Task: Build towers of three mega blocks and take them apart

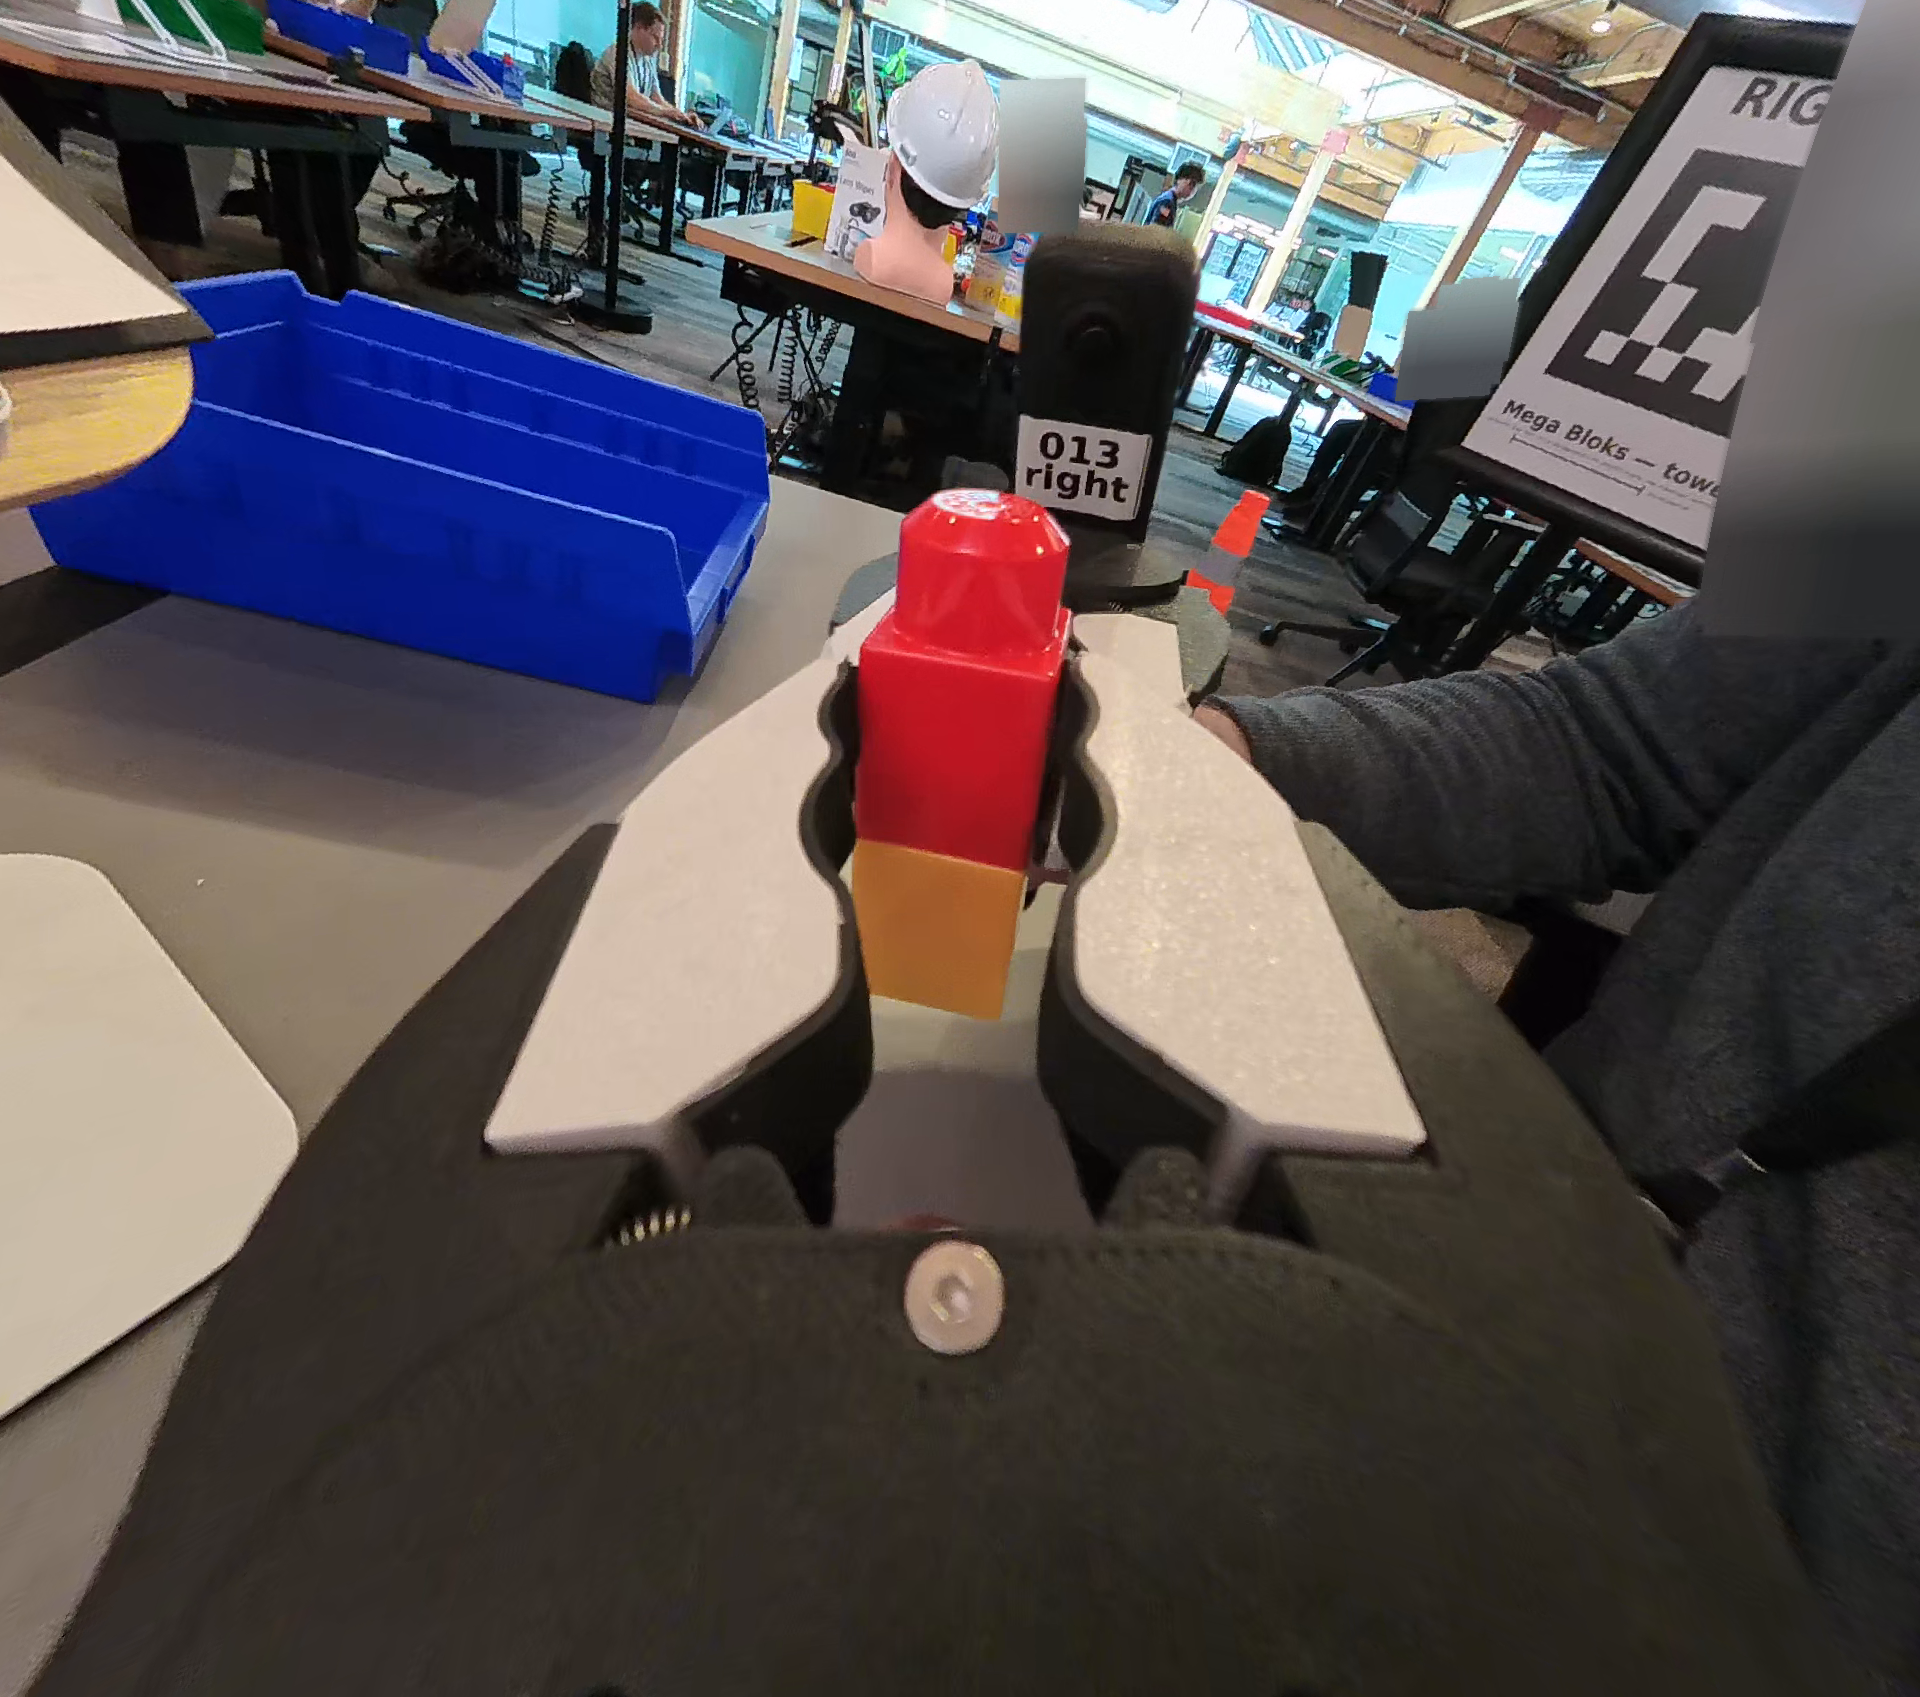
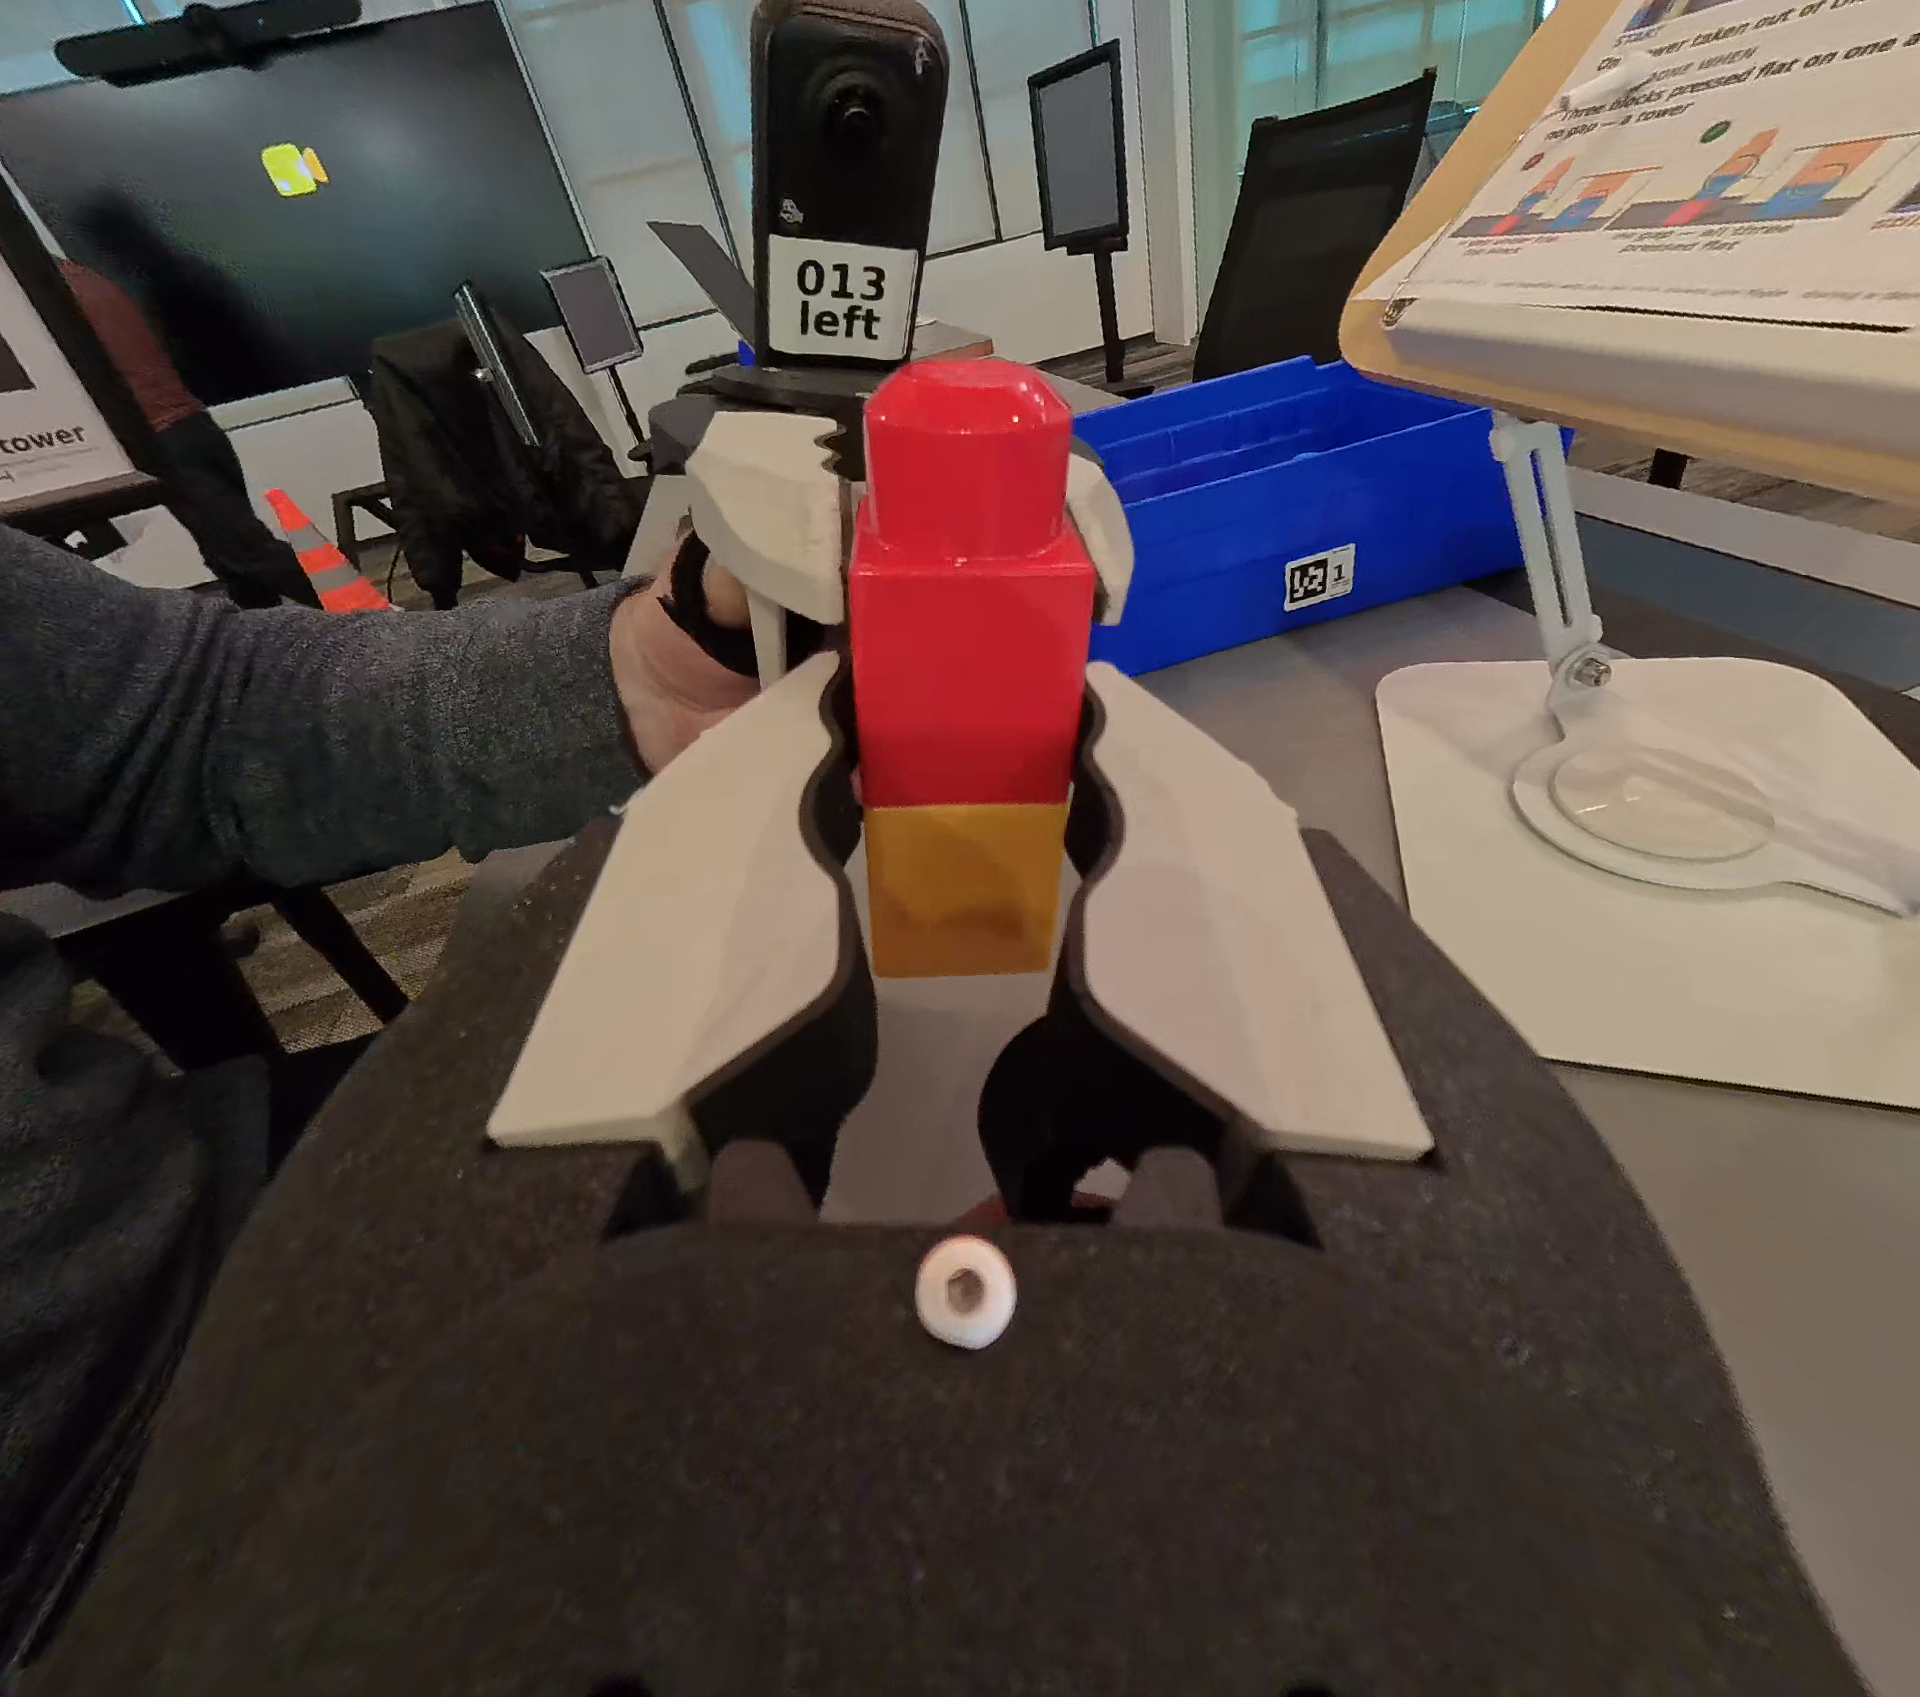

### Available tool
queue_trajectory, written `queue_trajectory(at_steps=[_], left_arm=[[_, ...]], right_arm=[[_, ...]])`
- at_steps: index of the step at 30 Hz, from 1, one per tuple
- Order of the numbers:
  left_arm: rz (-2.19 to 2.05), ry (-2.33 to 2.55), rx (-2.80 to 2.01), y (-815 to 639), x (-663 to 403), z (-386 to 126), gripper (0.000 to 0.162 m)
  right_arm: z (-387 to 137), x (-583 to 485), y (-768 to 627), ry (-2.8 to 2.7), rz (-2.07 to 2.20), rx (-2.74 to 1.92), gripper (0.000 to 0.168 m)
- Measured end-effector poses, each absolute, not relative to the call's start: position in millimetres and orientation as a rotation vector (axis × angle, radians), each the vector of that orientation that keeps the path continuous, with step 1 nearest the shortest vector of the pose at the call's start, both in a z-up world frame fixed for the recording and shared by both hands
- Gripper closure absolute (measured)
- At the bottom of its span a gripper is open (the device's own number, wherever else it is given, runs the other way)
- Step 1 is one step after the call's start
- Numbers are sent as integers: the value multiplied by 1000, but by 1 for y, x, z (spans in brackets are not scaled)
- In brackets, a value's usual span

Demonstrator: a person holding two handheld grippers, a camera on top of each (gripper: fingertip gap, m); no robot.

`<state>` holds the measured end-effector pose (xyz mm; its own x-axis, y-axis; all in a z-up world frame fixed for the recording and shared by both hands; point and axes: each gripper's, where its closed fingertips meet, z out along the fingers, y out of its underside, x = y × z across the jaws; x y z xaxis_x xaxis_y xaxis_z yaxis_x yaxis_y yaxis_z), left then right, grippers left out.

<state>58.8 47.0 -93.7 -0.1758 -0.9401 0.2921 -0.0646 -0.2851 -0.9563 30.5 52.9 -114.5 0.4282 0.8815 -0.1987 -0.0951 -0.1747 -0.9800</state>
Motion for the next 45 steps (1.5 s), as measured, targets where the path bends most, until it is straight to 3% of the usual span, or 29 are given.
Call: queue_trajectory(at_steps=[7, 10, 21, 27, 45], left_arm=[[-1591, 1212, -1353, 50, 55, -93, 126], [-1511, 1193, -1355, 67, 38, -85, 117], [-499, 1198, -1632, 216, -142, -79, 121], [-194, 1276, -1757, 278, -212, -107, 123], [30, 1072, -2322, 413, -243, -223, 117]], right_arm=[[-116, 32, 54, -728, 1017, -1488, 132], [-121, 34, 56, -716, 1017, -1500, 132], [-163, 44, 69, -693, 980, -1610, 132], [-182, 37, 71, -713, 978, -1659, 132], [-190, 37, 75, -687, 1026, -1686, 132]])
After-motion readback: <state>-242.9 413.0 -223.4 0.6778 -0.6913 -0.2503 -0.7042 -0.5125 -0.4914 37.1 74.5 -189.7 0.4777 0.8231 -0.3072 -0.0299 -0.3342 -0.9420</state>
